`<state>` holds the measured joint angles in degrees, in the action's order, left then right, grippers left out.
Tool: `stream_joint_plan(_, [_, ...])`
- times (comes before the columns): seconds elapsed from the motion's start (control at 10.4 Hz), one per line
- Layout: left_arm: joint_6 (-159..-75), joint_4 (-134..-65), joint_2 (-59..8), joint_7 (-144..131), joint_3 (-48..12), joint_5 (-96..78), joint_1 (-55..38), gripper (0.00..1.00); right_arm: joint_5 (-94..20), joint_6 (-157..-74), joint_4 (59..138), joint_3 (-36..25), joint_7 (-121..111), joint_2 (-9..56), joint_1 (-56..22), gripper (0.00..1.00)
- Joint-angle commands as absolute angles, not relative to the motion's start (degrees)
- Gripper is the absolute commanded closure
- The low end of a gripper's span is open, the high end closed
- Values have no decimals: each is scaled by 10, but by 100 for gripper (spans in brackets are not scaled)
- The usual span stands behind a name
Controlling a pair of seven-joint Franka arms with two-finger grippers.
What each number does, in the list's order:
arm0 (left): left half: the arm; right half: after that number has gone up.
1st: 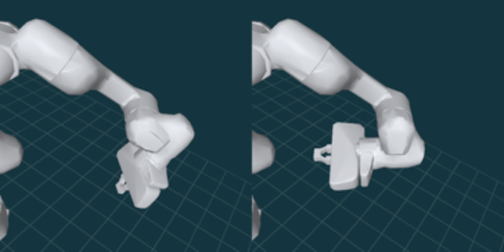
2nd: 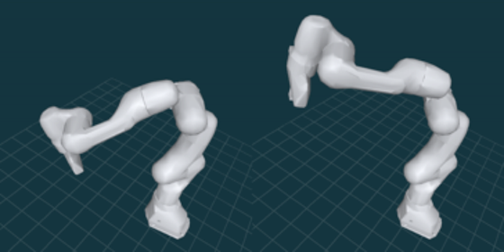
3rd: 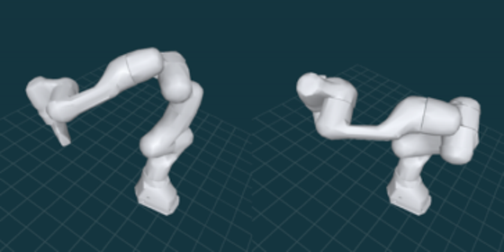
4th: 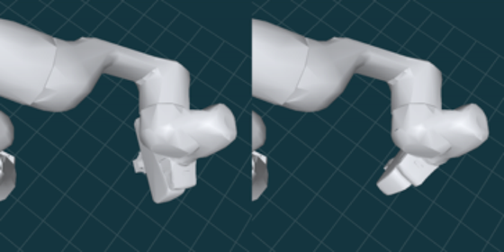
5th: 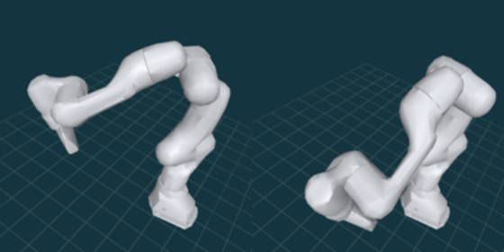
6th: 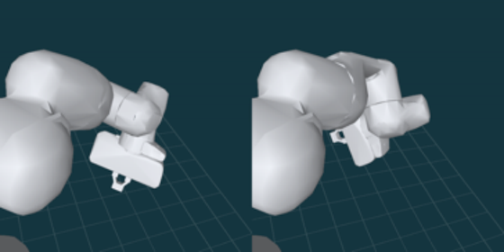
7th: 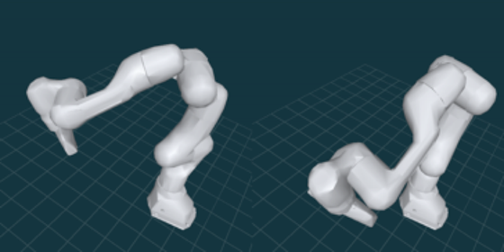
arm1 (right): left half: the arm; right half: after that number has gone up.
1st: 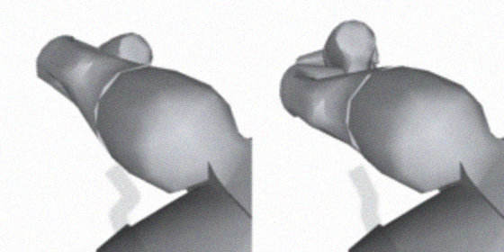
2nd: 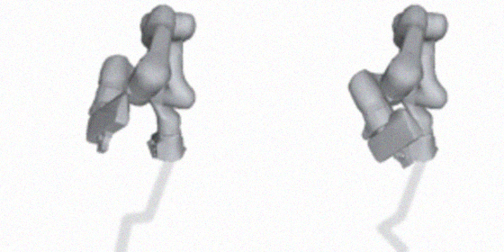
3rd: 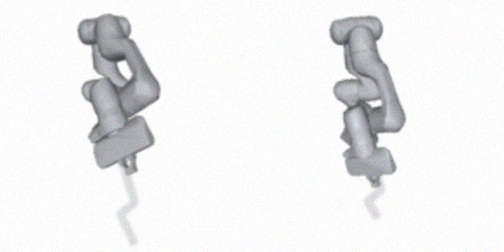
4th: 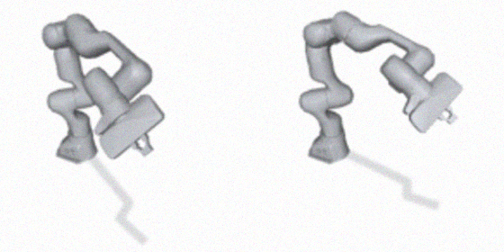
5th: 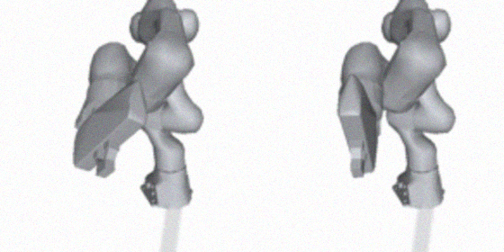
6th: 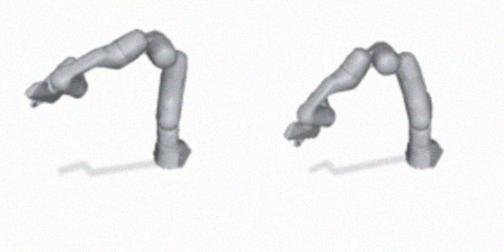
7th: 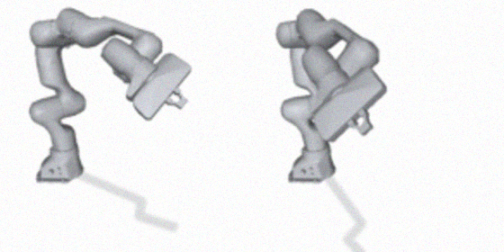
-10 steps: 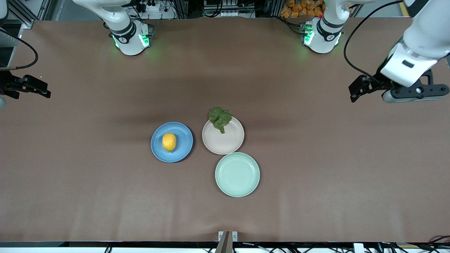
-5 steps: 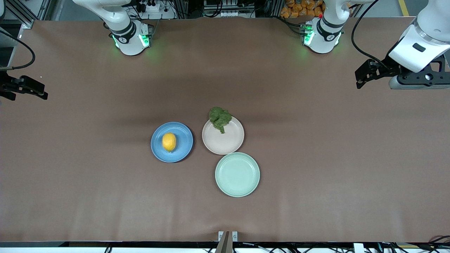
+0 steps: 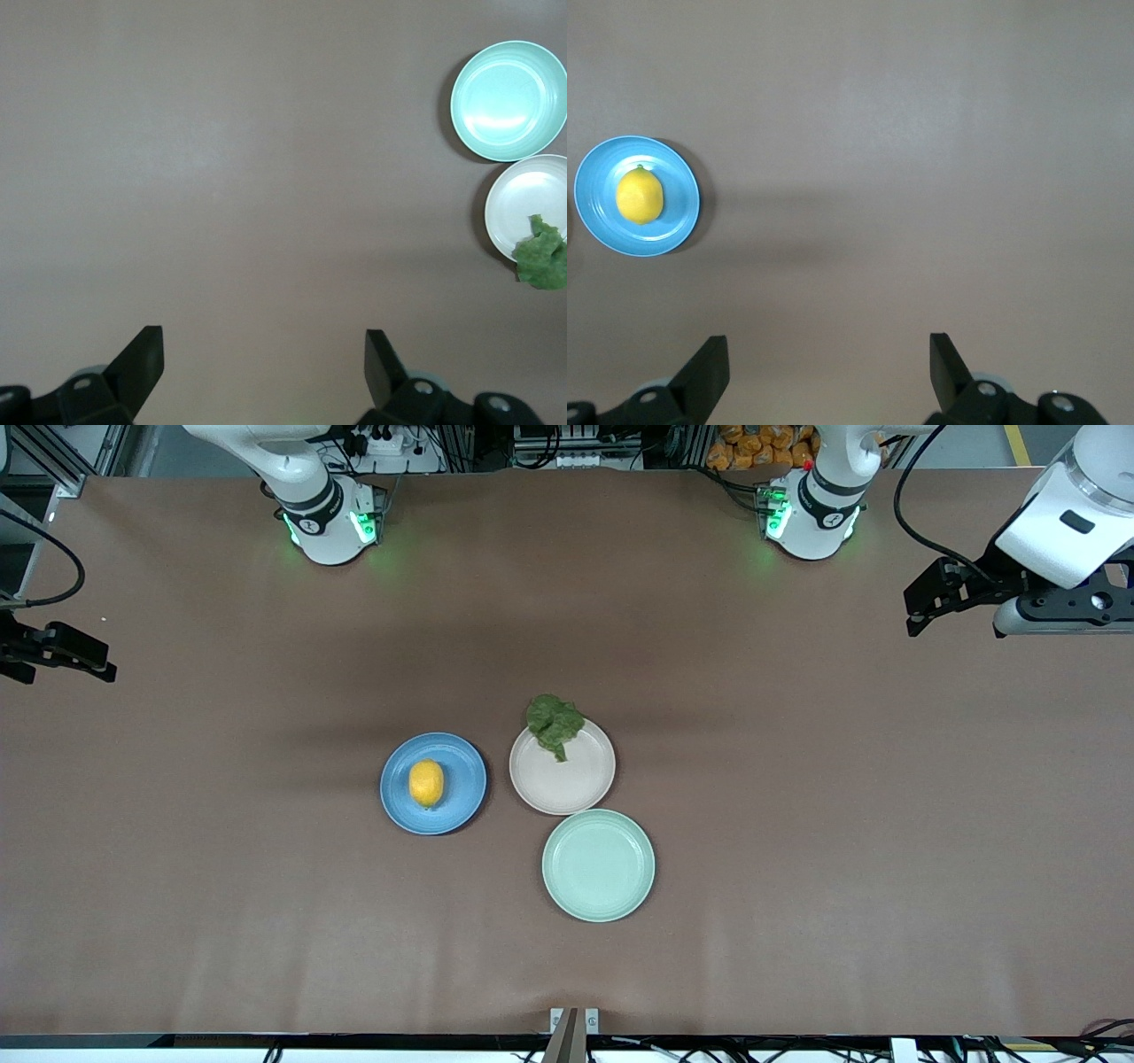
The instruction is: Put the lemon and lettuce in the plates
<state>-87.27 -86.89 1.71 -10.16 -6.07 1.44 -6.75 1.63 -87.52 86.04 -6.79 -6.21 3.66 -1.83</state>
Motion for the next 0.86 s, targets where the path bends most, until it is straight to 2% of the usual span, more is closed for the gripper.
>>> stream_joint_plan(0.0, [-858,-843,11,-87,-61,-2,-65,0,26,-867,828,-68,-59,44,-17,0])
stream_joint_plan(0.77, [-858,-843,12,-88,-63,-2,-67,0,24,-866,829,-68,-55,44,-17,0])
